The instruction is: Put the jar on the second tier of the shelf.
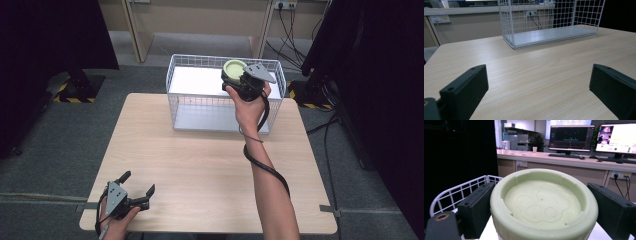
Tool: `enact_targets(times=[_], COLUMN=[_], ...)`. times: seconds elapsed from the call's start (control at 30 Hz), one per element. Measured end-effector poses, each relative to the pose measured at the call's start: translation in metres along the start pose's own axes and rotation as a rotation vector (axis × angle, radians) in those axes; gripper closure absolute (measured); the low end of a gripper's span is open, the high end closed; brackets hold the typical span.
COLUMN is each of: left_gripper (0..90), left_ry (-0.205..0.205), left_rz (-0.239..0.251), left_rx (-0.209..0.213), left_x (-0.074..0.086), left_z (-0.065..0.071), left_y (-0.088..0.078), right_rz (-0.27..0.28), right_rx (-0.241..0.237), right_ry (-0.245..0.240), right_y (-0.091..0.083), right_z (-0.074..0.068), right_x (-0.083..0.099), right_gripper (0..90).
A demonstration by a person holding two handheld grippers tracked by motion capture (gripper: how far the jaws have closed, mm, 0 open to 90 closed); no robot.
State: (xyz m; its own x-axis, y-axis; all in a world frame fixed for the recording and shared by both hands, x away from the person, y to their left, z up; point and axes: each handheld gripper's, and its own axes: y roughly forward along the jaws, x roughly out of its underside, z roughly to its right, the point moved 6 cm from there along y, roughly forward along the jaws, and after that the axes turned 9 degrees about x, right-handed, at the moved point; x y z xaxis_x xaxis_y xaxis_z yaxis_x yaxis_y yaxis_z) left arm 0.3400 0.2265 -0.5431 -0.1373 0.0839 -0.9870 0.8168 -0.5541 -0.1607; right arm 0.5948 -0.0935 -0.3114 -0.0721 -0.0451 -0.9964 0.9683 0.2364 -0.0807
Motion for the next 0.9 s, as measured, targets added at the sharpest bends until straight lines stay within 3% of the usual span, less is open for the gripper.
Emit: enact_targets(times=[0.3,0.9], left_gripper=[1.7,1.7], left_ry=[-0.003,-0.006], left_rz=[0.002,0.004], left_rx=[0.0,0.004], left_x=[0.0,0.0], left_z=[0.0,0.0], left_y=[0.0,0.0], right_rz=[-0.033,-0.082], right_rx=[0.036,0.06], right_ry=[0.003,0.028], right_y=[0.016,0.041], right_z=[0.013,0.016], right_x=[0.003,0.018], right_gripper=[11.6,11.6])
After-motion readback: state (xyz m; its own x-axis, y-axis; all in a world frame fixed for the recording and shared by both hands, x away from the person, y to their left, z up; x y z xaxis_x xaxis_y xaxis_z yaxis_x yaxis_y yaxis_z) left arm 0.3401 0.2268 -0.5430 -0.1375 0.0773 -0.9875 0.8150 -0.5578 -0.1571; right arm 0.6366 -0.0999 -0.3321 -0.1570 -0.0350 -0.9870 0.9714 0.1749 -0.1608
